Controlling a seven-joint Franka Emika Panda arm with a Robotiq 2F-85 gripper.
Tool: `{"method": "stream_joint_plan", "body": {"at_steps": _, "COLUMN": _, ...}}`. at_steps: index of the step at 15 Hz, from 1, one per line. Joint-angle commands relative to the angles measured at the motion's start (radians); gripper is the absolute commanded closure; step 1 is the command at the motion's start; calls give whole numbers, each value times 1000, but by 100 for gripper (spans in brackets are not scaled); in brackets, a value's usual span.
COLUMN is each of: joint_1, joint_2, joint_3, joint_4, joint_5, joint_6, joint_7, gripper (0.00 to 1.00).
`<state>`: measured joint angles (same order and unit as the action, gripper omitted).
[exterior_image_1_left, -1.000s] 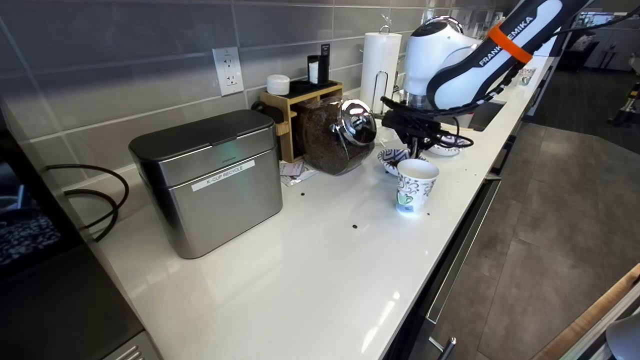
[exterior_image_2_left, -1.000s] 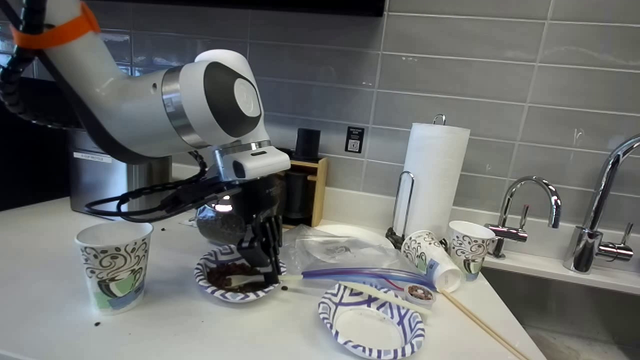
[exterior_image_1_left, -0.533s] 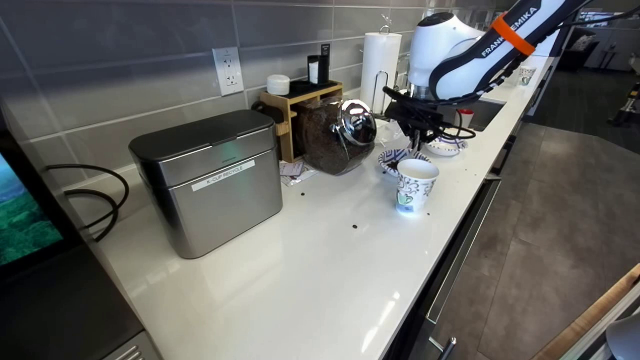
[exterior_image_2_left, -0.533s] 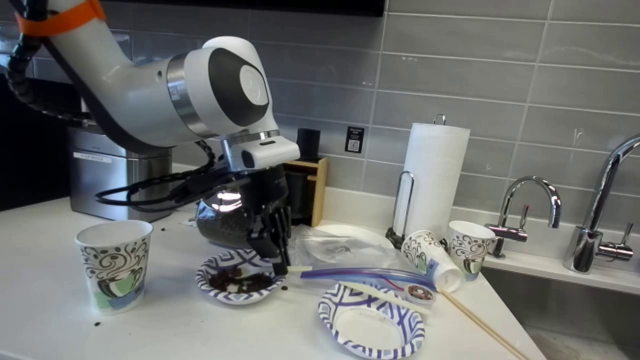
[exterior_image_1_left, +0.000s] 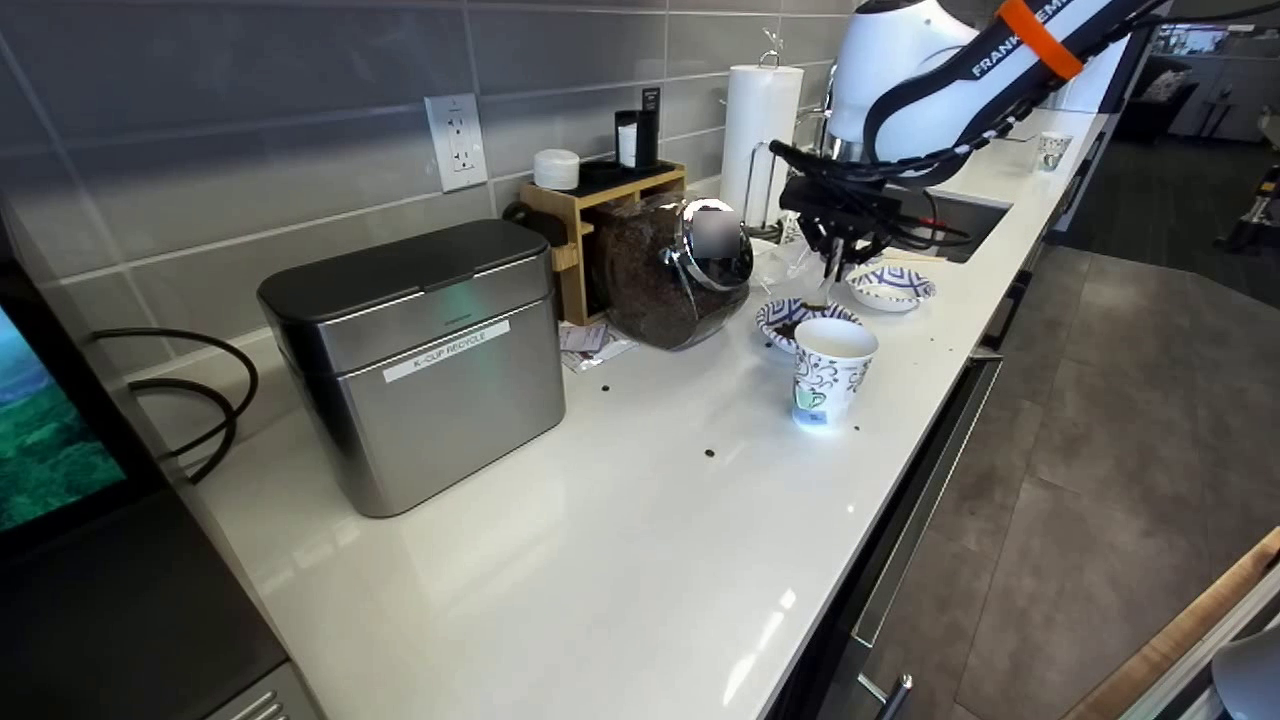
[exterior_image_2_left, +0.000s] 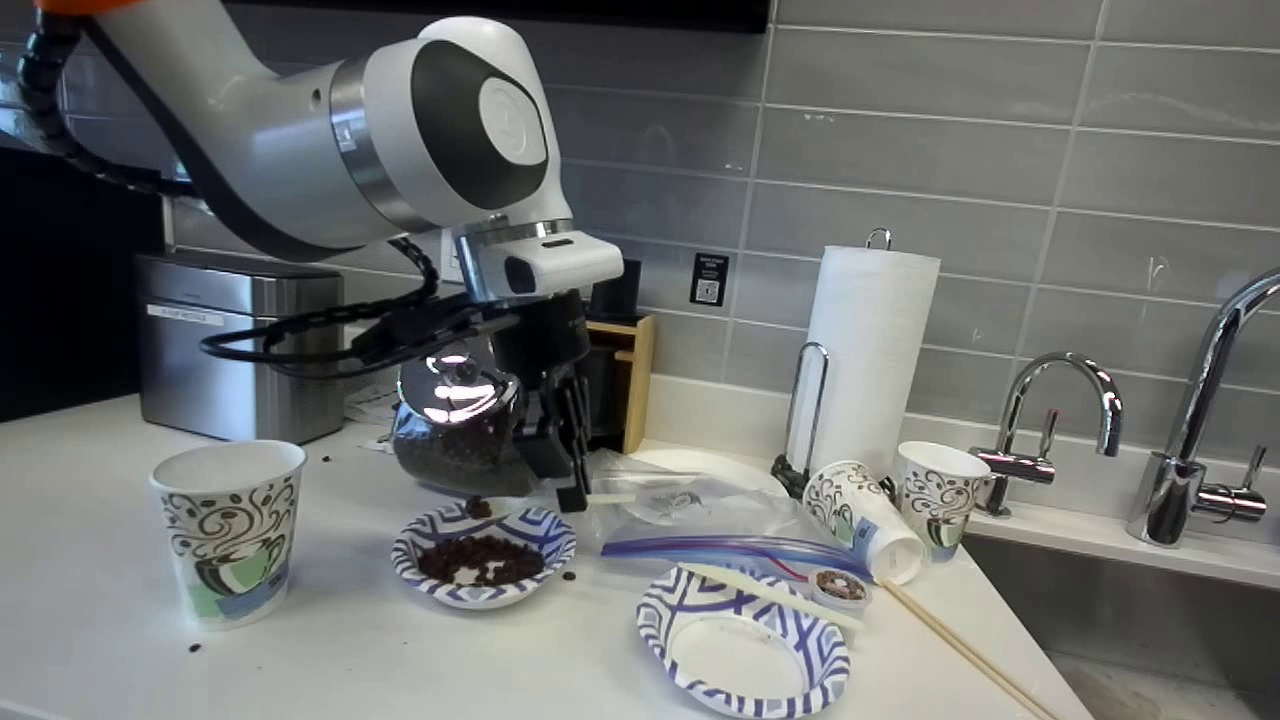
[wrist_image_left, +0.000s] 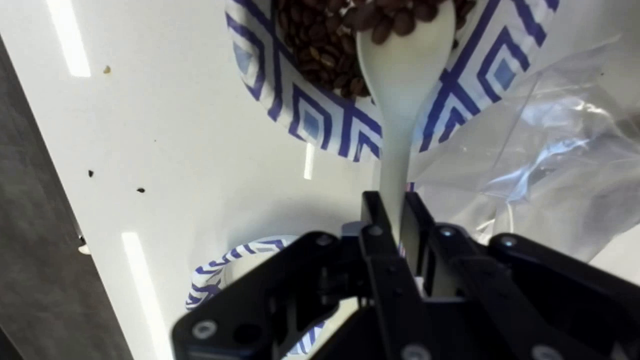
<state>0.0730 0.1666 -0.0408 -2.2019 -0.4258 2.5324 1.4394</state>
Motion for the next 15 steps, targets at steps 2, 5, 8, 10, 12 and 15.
{"method": "stream_joint_plan", "body": {"at_steps": 2, "joint_1": -24, "joint_2": -84, "joint_3": 11, "joint_4": -49, "joint_5": 125, "joint_6": 17, "joint_7": -207, "gripper": 97}}
{"method": "stream_joint_plan", "body": {"at_steps": 5, "joint_1": -26, "joint_2": -127, "joint_3": 15, "joint_4": -57, "joint_5": 174, "joint_6": -5, "joint_7": -310, "gripper": 97}}
{"method": "stream_joint_plan", "body": {"at_steps": 8, "joint_1": -21, "joint_2": -178, "joint_3": 29, "joint_4": -84, "joint_5": 213, "joint_6": -18, "joint_7": -408, "gripper": 97}}
{"method": "stream_joint_plan", "body": {"at_steps": 10, "joint_1": -16, "joint_2": -218, "joint_3": 43, "joint_4": -113, "joint_5": 215, "joint_6": -17, "joint_7": -441, "gripper": 97}}
{"method": "stream_joint_plan", "body": {"at_steps": 12, "joint_1": -11, "joint_2": -274, "joint_3": 64, "joint_4": -162, "joint_5": 215, "joint_6": -4, "joint_7": -474, "gripper": 97}}
{"method": "stream_joint_plan", "body": {"at_steps": 15, "joint_1": -31, "joint_2": -214, "joint_3": 72, "joint_4": -98, "joint_5": 183, "joint_6": -4, "joint_7": -428, "gripper": 87}}
